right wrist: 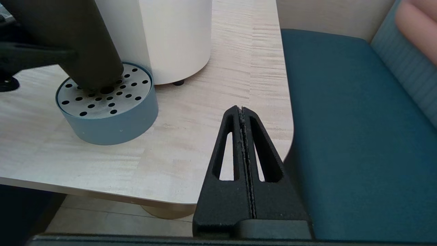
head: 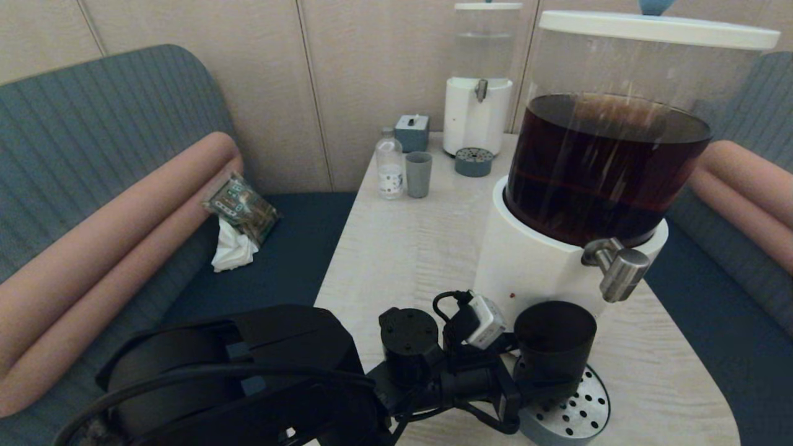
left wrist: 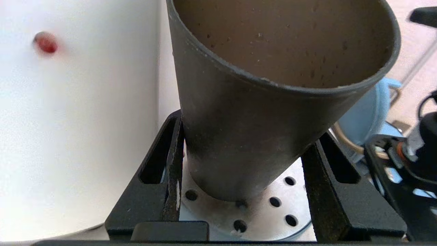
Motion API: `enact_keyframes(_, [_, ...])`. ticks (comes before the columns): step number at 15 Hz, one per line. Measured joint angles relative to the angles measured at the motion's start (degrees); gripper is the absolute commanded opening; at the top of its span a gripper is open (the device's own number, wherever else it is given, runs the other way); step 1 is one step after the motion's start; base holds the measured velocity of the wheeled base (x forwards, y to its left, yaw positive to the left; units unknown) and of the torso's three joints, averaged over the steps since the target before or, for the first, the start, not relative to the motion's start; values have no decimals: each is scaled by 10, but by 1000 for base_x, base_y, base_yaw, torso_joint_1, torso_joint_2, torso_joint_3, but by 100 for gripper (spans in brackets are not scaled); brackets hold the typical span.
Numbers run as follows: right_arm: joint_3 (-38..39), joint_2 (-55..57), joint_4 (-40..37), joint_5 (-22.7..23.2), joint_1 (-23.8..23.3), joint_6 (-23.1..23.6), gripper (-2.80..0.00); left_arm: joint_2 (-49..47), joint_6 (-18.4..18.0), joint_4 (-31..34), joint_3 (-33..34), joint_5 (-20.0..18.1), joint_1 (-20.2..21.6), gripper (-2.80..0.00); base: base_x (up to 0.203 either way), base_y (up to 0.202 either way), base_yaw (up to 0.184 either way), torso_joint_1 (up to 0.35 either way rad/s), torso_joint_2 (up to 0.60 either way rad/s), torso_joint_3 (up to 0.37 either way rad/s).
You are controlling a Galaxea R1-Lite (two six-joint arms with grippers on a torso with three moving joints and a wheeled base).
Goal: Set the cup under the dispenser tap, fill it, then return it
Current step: Place it under the water dispenser
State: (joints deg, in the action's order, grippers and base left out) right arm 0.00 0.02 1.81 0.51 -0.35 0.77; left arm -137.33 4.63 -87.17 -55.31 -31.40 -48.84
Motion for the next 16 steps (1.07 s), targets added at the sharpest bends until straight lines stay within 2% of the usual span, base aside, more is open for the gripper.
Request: enact_keyframes(16, [0,0,0,0,0,0,-280,-33,2,1,-45,15,-13,-280,0,0,0,0,0,0])
